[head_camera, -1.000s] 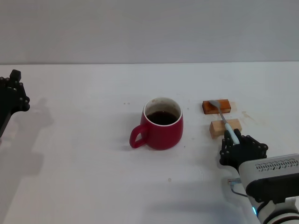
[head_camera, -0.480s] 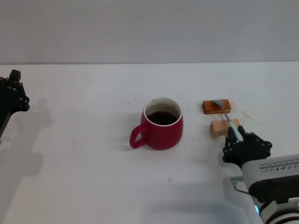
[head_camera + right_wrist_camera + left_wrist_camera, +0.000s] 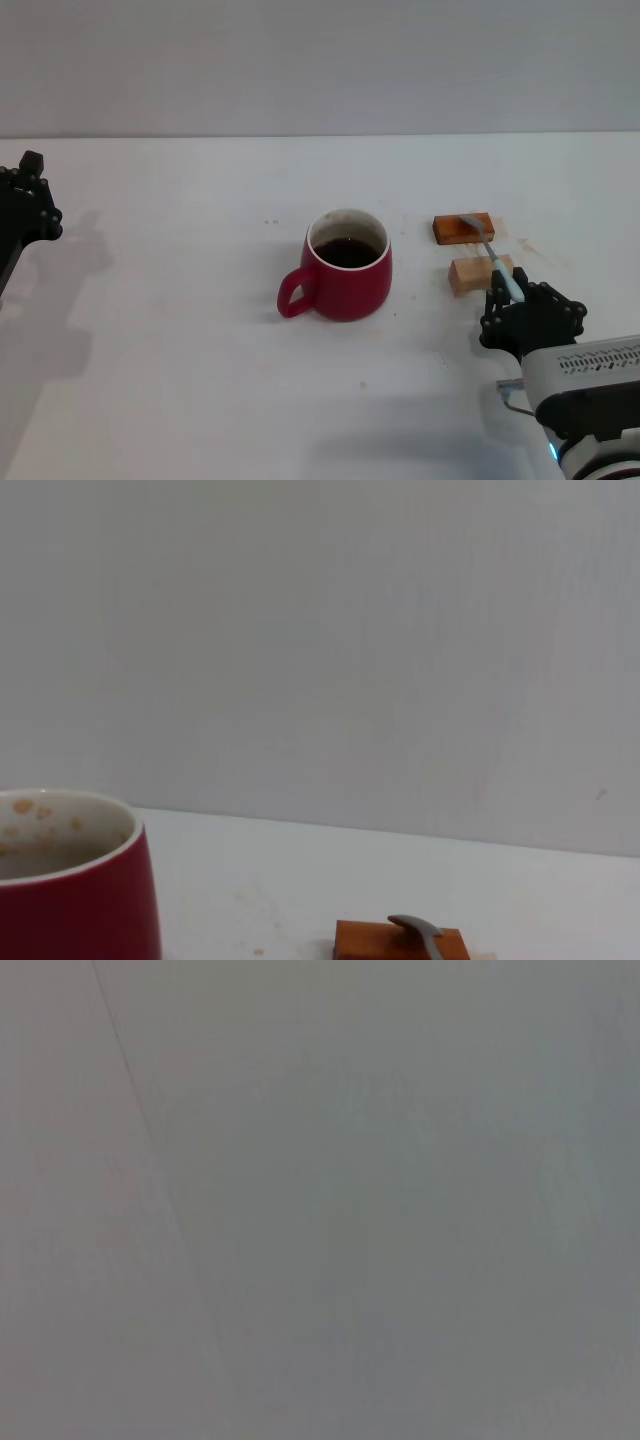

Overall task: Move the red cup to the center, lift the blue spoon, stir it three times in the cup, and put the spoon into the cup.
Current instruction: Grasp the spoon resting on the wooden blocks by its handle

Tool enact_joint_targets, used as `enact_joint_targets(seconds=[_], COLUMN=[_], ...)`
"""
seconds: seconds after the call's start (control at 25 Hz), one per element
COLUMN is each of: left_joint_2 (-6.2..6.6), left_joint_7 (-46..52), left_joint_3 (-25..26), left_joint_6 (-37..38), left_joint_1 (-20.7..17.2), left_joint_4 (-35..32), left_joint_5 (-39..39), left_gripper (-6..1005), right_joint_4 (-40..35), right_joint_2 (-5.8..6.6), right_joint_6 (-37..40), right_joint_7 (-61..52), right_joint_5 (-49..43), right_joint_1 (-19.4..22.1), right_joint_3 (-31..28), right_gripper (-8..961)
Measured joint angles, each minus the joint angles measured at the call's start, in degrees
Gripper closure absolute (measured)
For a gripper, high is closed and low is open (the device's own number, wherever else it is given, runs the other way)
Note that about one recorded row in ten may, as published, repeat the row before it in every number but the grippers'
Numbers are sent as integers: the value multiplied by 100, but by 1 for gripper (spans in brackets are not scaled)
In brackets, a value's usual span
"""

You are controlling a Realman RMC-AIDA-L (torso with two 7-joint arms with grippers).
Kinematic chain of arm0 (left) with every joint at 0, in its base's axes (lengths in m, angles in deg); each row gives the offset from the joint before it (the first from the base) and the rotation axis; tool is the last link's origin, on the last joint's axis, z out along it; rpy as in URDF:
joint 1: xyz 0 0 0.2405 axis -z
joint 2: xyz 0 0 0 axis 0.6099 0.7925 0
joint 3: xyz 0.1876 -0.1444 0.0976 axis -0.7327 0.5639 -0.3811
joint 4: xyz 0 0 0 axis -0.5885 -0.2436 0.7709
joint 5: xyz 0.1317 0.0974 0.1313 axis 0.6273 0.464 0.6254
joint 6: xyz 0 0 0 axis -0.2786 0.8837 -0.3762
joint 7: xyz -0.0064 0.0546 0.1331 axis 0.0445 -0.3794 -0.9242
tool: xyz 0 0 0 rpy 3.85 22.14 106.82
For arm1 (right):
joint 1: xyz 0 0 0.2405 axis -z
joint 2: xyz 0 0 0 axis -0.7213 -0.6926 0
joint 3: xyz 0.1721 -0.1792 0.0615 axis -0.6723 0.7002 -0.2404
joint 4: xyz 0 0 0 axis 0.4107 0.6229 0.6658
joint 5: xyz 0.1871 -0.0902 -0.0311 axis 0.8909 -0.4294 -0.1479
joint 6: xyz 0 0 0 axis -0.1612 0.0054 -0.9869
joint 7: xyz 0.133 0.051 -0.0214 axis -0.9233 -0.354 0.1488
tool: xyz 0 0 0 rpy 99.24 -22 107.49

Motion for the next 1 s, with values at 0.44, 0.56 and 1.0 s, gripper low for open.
enact_joint_targets(seconds=[0.44, 0.56, 1.0], left_joint_2=[0, 0, 0], left_joint_7=[0, 0, 0], left_joint_3=[-5, -5, -5], left_joint_6=[46, 55, 61], left_joint_1=[-3, -3, -3], left_joint_4=[0, -1, -14], left_joint_5=[0, 0, 0], left_gripper=[998, 998, 999], right_joint_4=[8, -27, 10], right_joint_2=[-6, -10, -17], right_joint_6=[-27, -44, -16], right_joint_7=[-5, -46, -179], right_joint_5=[-5, -1, -26], right_joint_1=[31, 29, 21], right_joint_3=[0, 0, 0], right_gripper=[789, 789, 790])
